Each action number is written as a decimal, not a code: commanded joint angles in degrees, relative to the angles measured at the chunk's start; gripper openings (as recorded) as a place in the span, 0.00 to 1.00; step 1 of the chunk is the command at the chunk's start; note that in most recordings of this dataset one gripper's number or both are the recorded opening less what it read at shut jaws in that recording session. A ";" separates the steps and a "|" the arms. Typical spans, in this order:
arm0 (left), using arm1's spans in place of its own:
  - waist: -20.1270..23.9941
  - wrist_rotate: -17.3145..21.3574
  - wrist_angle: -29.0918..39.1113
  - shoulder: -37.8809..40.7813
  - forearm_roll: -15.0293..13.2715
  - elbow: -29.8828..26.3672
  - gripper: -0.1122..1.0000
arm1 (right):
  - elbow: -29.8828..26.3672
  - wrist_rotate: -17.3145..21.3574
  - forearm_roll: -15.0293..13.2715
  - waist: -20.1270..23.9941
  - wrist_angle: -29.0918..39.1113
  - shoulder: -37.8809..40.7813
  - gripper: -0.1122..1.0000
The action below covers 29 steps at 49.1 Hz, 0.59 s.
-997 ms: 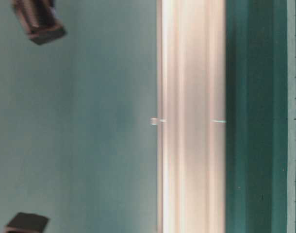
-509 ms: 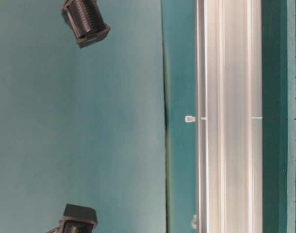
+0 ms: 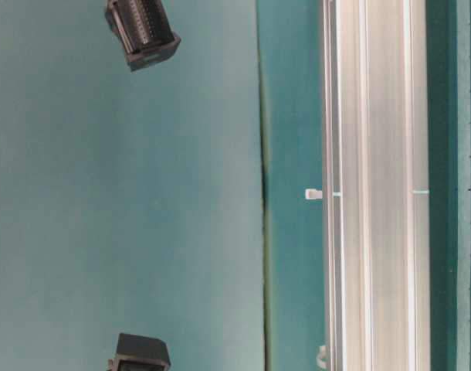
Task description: Lift the large metal rail with both hands.
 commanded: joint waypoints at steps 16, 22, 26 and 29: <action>0.26 -1.32 -1.32 1.32 0.09 0.00 0.42 | 0.88 -0.18 0.35 0.26 -0.44 0.97 0.45; 0.00 -1.32 -1.32 1.67 0.09 0.00 0.42 | 0.88 -0.18 0.35 0.26 -1.05 1.23 0.45; 0.00 -1.32 -1.85 1.76 0.09 0.00 0.42 | 0.88 -0.26 0.35 0.26 -1.14 1.49 0.45; 0.00 -1.32 -2.20 1.85 0.09 0.09 0.42 | 0.88 -0.35 0.35 0.26 -1.14 1.67 0.45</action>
